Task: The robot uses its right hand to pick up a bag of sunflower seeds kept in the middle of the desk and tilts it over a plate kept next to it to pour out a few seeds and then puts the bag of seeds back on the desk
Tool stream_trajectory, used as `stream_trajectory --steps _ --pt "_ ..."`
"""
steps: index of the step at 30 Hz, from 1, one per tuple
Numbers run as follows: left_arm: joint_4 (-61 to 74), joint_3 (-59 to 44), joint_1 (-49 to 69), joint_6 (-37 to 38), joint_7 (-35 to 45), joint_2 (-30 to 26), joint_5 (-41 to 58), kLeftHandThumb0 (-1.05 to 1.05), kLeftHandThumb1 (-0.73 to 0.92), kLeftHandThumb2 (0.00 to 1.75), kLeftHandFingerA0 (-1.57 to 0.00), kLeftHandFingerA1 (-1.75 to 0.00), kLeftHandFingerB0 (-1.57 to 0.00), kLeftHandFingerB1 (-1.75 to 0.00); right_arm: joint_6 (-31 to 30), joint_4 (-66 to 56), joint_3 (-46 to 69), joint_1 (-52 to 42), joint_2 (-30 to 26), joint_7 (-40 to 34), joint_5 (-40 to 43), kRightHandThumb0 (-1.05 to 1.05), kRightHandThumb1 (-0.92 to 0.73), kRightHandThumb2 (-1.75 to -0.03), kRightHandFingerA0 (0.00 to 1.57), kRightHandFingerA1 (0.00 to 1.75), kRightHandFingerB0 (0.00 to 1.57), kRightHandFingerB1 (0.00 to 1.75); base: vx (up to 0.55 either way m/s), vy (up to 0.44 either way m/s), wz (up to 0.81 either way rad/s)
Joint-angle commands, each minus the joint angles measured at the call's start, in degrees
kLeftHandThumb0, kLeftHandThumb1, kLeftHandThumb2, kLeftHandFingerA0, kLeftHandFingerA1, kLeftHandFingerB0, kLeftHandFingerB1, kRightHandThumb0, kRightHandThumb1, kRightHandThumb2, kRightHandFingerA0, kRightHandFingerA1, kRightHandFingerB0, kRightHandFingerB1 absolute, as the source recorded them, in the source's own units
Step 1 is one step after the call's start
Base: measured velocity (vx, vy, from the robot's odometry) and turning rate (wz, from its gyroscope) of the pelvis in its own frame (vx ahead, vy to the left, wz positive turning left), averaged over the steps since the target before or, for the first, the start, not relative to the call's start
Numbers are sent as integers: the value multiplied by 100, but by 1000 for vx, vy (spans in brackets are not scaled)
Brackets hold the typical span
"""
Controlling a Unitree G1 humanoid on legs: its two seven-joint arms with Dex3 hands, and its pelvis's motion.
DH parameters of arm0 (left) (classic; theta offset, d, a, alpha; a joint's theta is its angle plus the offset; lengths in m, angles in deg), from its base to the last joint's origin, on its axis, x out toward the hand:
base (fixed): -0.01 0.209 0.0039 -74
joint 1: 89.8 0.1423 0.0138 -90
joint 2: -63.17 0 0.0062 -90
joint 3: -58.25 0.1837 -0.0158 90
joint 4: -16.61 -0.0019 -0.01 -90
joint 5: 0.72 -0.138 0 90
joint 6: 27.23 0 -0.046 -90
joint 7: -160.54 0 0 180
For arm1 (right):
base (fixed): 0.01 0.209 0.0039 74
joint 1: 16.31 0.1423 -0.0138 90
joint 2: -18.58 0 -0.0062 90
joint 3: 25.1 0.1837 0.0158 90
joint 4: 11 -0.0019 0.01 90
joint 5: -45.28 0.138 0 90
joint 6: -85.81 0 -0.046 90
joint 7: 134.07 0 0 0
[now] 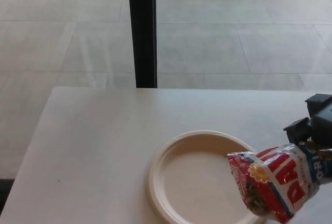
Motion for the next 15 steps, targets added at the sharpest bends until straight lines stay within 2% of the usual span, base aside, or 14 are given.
stream_trajectory --steps 1,2,6,7,8,9,10,11,12,14,15 --pt "-13 2 140 359 56 -203 -76 -73 74 90 -32 -82 -32 -70 -1058 33 201 282 11 825 -152 -29 -56 -88 90 174 81 142 0 0 0" --pt "-6 4 145 356 66 -205 -72 -77 62 117 -34 -77 -32 -69 -1088 73 201 305 30 805 -164 -30 -56 -90 89 175 79 149 0 0 0" --pt "59 12 205 317 111 -202 -49 -74 62 117 -33 -75 -30 -68 -1318 196 162 361 99 806 -309 -33 -58 -89 88 174 79 148 0 0 0" --pt "58 36 217 329 108 -213 -78 -74 62 117 -34 -75 -31 -68 -1357 193 153 354 109 813 -329 -38 -56 -90 102 172 72 138 0 0 0" --pt "37 31 223 351 138 -218 -70 -72 77 89 -32 -83 -33 -72 -1382 224 148 356 138 789 -340 -35 -57 -89 86 173 76 143 0 0 0" --pt "17 27 231 401 162 -216 -63 -75 61 116 -36 -77 -34 -70 -1406 237 140 368 166 780 -355 -35 -60 -86 80 163 71 127 0 0 0" --pt "-50 32 206 429 168 -228 -70 -72 76 87 -32 -82 -33 -71 -1451 200 137 369 184 809 -374 -35 -59 -88 81 167 71 135 0 0 0" --pt "-93 28 196 448 178 -238 -65 -79 62 117 -34 -76 -33 -70 -1506 85 132 349 208 872 -384 -37 -57 -92 88 172 76 143 0 0 0" --pt "-10 -6 236 422 189 -216 -9 -78 61 116 -34 -76 -33 -70 -1517 -65 123 316 228 921 -385 -36 -56 -95 89 175 75 150 0 0 0" --pt "-44 0 233 450 209 -225 -13 -78 61 116 -35 -77 -34 -70 -1568 -204 153 268 264 943 -357 -36 -54 -99 88 175 74 150 0 0 0" --pt "-52 -5 223 412 217 -230 -2 -73 76 88 -32 -84 -32 -71 -1605 -245 147 271 286 969 -366 -37 -53 -102 91 175 77 149 0 0 0"
